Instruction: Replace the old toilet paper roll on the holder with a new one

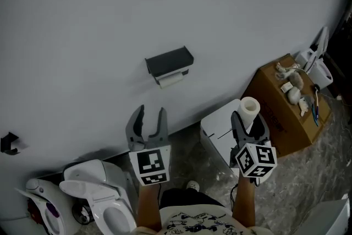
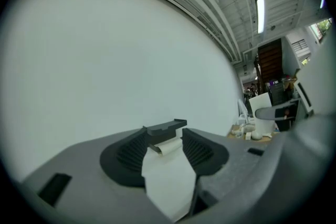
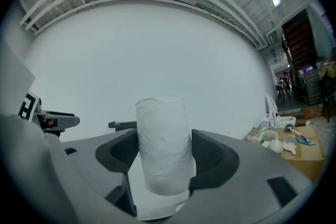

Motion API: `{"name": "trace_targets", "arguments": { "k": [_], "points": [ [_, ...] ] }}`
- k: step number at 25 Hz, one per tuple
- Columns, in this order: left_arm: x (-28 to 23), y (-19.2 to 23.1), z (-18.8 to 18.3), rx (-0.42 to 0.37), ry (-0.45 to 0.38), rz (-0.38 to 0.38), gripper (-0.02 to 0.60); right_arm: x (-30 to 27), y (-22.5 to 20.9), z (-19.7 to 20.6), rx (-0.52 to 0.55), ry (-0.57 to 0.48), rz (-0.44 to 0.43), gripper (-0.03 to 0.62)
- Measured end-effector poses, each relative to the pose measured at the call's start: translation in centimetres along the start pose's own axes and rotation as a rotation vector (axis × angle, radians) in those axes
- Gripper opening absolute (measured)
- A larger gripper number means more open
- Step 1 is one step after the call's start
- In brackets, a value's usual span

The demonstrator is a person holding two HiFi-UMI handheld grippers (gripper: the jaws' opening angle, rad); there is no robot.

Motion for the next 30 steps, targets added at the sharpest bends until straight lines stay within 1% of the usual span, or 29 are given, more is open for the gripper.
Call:
{"name": "trace_targets", "arguments": {
  "k": [6, 9, 14, 19, 21, 23, 25, 30],
  "points": [
    [-2.2, -0.4, -0.1, -0.013, 0.032, -0.008, 0.193, -2.2, -0.7, -0.1, -0.005, 0.021, -0.018, 0.318],
    [-3.5, -0.5, -0.2, -0.027, 0.045, 0.001, 0.193, -3.3, -0.8, -0.1, -0.008, 0.026, -0.021, 0.318],
    [-6.8, -1.3, -0.3, -0.078, 0.078, 0.029, 0.193, -5.2, -1.5, -0.8, -0.004, 0.031, 0.006, 0.318],
    [-10.3, -2.1, 0.6, -0.139, 0.148, 0.042, 0.193, -7.0, -2.0, -2.0, 0.001, 0.02, 0.04, 0.318],
    [-11.6, -2.4, 1.0, -0.198, 0.175, 0.031, 0.193, -7.9, -2.2, -2.3, -0.005, 0.019, 0.049, 0.318],
    [-12.8, -2.3, 1.3, -0.28, 0.201, -0.001, 0.193, -8.8, -2.1, -2.5, -0.008, 0.023, 0.051, 0.318],
    [-14.0, -2.4, 1.8, -0.385, 0.237, -0.04, 0.193, -9.6, -1.9, -2.5, -0.009, 0.026, 0.049, 0.318],
    [-16.7, -3.5, 3.0, -0.676, 0.317, -0.131, 0.193, -11.1, -1.7, -2.7, -0.008, 0.03, 0.049, 0.318]
  ]
}}
Point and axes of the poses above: the fingertips, and each gripper's own axes: x backward along the fingers, y to its left, z out of its underside, the point moved 2 cm from there along x, backward along the fingers, and after that the axes turned 15 degrees about y, right-handed, at the moved point
